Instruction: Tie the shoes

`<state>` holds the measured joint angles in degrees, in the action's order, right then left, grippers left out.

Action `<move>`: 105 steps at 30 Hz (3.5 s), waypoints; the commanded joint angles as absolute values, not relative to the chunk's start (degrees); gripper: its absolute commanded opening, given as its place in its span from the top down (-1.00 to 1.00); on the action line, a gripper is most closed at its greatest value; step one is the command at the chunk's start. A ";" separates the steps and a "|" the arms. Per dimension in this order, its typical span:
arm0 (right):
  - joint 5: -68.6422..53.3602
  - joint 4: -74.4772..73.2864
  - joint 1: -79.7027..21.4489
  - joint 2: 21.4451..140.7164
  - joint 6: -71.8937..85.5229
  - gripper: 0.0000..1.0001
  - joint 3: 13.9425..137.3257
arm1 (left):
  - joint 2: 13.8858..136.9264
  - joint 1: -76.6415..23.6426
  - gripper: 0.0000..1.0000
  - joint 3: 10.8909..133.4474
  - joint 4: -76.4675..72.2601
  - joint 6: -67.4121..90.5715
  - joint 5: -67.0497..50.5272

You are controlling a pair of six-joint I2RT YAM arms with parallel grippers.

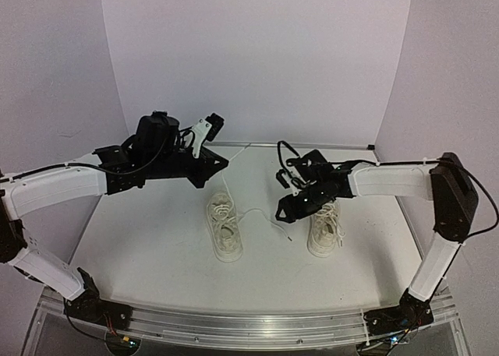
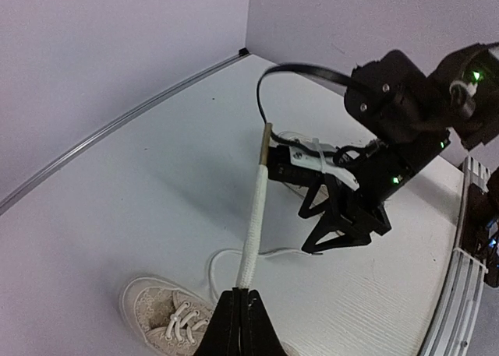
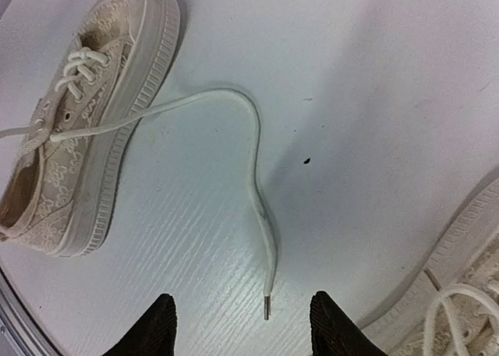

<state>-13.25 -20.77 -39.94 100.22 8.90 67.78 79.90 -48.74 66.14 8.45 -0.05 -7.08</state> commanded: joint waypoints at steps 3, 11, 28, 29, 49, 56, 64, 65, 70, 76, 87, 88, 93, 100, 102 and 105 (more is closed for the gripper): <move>-6.81 -23.34 -43.66 110.00 7.15 -0.03 73.65 | 73.81 -47.85 1.00 60.78 8.74 7.62 3.35; -0.13 -25.25 -46.77 116.53 7.38 -0.02 76.79 | 70.86 -47.61 1.00 53.67 4.99 11.93 2.20; -7.18 -23.66 -46.78 97.68 12.31 1.00 67.40 | 69.79 -47.53 1.00 52.68 7.12 10.92 7.05; -7.12 -23.46 -46.60 94.19 13.01 1.00 66.62 | 68.78 -47.47 1.00 52.28 7.38 10.60 7.62; -5.55 -26.38 -44.21 64.61 18.99 1.00 65.99 | 59.27 -46.64 1.00 56.84 12.92 9.15 -3.00; -5.69 -27.56 -44.21 63.30 19.21 1.00 67.07 | 59.58 -46.68 1.00 56.54 11.82 9.94 -5.52; -5.94 -28.90 -44.21 61.39 19.59 1.00 68.35 | 58.43 -46.67 1.00 57.05 11.97 10.20 -5.15; -5.99 -28.91 -44.21 61.35 19.60 1.00 68.49 | 58.38 -46.67 1.00 57.16 11.97 10.20 -5.10; -6.29 -28.92 -44.21 61.22 19.77 1.00 68.95 | 58.50 -46.70 1.00 57.71 11.65 10.15 -4.42; -6.61 -29.17 -44.21 60.28 19.87 1.00 69.71 | 58.62 -46.68 1.00 58.22 11.33 10.02 -4.56; -9.22 -29.60 -44.21 57.90 20.21 1.00 71.58 | 59.53 -46.67 1.00 58.44 11.05 10.02 -5.71; -9.48 -29.66 -44.21 57.77 20.36 1.00 71.69 | 59.52 -46.67 1.00 58.38 11.02 10.02 -5.71; -11.23 -29.80 -44.21 56.78 20.48 1.00 71.88 | 59.58 -46.67 1.00 58.44 11.37 10.02 -5.15; -13.77 -29.79 -44.25 54.74 20.47 1.00 72.54 | 59.90 -46.65 1.00 58.34 11.49 10.02 -4.44; -14.08 -29.79 -44.21 54.28 20.48 1.00 72.89 | 60.09 -46.65 1.00 58.51 11.50 10.00 -4.30; -14.45 -29.79 -44.21 54.06 20.62 1.00 73.11 | 60.58 -46.63 1.00 58.98 11.74 9.77 -4.24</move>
<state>-13.36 -32.00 -44.34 55.95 20.13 69.58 60.24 -46.76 54.78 13.54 10.31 -4.86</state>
